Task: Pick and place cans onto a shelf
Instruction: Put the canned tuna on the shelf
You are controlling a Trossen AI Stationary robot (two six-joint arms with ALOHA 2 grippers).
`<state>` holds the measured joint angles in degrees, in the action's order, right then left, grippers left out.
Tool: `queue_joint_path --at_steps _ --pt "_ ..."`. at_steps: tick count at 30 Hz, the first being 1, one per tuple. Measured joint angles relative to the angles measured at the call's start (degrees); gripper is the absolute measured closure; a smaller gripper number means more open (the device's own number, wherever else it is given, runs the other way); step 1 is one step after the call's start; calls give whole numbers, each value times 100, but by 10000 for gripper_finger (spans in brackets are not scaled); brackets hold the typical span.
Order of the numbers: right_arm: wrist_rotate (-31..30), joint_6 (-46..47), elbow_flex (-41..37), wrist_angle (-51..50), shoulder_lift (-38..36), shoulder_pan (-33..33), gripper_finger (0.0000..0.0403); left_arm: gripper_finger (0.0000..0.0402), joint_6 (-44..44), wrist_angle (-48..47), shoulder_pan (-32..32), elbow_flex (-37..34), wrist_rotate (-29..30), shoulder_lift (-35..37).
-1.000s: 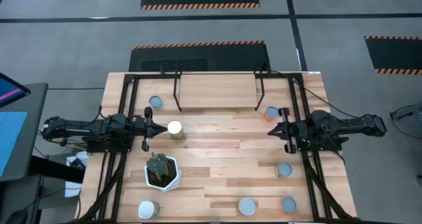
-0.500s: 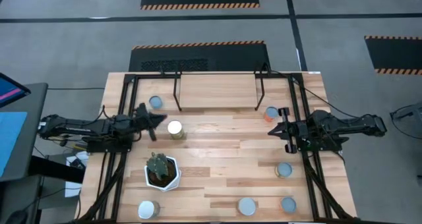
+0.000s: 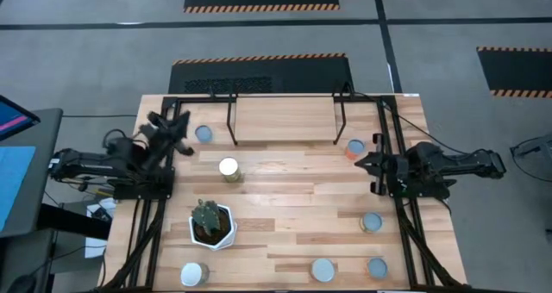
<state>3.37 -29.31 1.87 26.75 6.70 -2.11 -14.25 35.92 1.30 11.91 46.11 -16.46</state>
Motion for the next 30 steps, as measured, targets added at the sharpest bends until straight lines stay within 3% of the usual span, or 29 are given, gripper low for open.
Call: queue_joint_path --at_steps 3,6,9,13,17,21,27,30 --pt "-871 -439 0 80 1 0 378 402 662 -2306 -2 793 723 -24" --pt "-1731 -526 9 133 2 0 378 401 2111 -4665 -77 1688 865 -318" --pt "-2234 -528 15 310 0 2 378 401 3097 -6042 -273 2427 826 -757" --pt "-2329 -526 17 433 0 115 378 401 3873 -7337 -730 3181 209 -1500" --pt "-2336 -491 20 420 0 338 378 401 4253 -8363 -1545 3630 -500 -2442" --pt "-2337 -206 20 484 1 616 378 401 3689 -8889 -2620 3785 -1275 -3447" --pt "-2339 398 104 515 2 1008 378 402 2433 -8436 -4099 3826 -3166 -4552" --pt "-2322 594 150 334 1 1138 378 401 2112 -8262 -4614 3826 -3568 -4917"
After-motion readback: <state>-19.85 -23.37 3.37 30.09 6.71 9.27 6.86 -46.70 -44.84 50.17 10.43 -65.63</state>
